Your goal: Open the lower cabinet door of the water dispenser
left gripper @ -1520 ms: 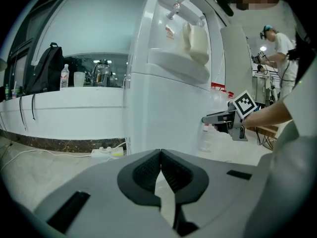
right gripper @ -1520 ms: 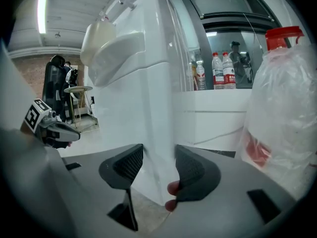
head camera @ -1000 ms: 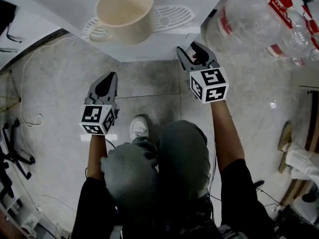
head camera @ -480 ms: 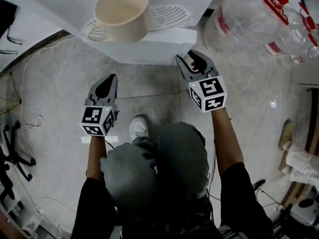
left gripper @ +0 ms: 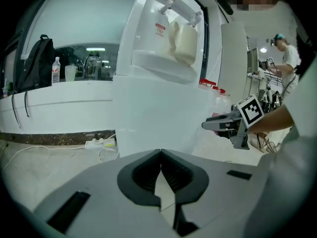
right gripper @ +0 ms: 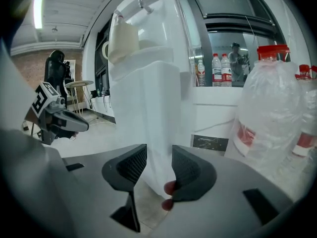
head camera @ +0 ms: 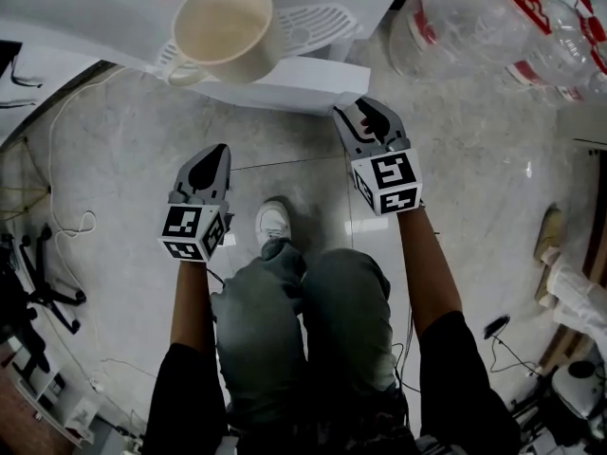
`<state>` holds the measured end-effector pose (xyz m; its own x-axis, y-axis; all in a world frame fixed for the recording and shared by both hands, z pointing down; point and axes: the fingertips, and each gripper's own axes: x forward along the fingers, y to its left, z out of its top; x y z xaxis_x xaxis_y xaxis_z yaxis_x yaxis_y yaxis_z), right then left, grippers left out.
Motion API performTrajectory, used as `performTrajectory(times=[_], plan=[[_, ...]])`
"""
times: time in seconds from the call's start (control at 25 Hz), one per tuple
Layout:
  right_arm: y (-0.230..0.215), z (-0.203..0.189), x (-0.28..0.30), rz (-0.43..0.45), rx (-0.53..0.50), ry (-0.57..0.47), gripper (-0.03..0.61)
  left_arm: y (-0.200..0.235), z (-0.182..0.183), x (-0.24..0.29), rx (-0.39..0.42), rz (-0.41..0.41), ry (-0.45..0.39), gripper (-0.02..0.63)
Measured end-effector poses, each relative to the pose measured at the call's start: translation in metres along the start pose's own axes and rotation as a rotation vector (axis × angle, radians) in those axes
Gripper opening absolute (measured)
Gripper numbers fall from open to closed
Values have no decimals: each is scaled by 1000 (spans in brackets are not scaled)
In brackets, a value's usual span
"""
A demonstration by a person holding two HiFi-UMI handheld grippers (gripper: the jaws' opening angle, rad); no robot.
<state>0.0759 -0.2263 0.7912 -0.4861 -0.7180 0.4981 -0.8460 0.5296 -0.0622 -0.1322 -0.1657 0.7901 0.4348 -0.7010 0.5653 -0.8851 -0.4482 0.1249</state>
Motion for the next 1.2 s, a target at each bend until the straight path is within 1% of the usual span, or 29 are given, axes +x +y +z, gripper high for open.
performTrajectory(times=[0.24,0.44,0.56,0.68,0.8,0.88,0.96,1.2], plan=[[16,-4,-13,-23,49,79,155,-12,-8,-36,-14,-18,114,12],[29,-11,-22,-4,50,149,153,-20,-8,-63,-37,-14,148,12],[40,-19,-31,5,49,198,156,-33,-14,-86,-46,-21,167,12],[54,-24,-38,13,44,240,156,-37,-24,-115,-73,-5,189,12],[74,-29,-46,40,40,280,153,-35,-32,-141,-122,18,202,12],[87,-29,-49,42,48,292,151,-31,-39,-152,-137,22,214,12],[96,-32,-51,28,59,297,152,-27,-43,-160,-137,15,221,12],[128,-39,-60,-9,91,313,156,-6,-41,-174,-128,-10,199,12]])
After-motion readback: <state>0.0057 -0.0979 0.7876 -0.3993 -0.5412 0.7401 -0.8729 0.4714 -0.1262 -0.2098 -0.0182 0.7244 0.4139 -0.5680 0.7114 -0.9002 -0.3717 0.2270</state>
